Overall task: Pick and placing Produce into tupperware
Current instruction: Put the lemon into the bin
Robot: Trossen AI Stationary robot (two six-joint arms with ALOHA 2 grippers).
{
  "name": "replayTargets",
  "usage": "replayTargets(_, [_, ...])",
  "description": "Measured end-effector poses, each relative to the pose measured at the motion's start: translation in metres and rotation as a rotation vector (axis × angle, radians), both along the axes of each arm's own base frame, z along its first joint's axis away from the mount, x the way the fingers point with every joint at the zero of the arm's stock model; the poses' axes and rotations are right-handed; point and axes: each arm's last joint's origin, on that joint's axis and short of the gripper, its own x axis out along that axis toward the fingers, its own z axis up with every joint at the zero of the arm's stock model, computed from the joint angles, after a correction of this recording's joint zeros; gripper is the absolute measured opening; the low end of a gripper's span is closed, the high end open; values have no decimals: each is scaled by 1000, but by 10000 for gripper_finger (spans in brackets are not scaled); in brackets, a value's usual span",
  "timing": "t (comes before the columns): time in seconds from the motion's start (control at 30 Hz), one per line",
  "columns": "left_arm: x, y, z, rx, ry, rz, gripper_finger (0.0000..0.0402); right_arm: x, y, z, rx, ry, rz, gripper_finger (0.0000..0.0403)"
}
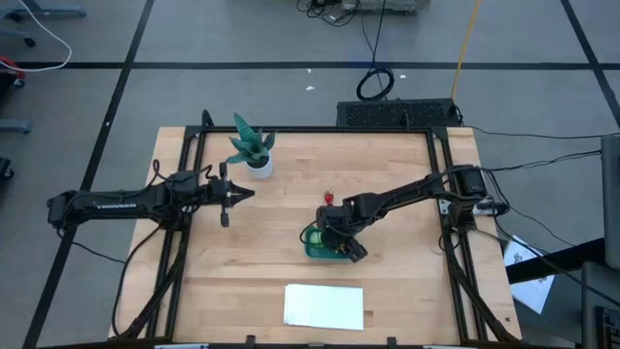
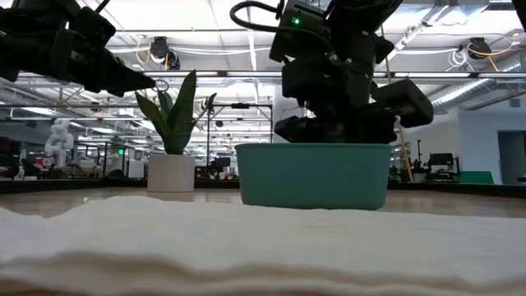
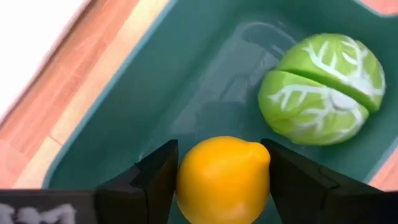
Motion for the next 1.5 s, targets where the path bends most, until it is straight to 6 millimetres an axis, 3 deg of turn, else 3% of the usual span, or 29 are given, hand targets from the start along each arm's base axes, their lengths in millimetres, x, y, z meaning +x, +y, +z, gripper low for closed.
replayTargets(0.53, [0, 0, 0, -2, -1, 0, 26, -1, 6, 0, -48, -13, 51, 210])
replayTargets(1.5, [0, 0, 0, -4, -1, 1, 26, -4, 5, -1, -52, 32, -6, 210])
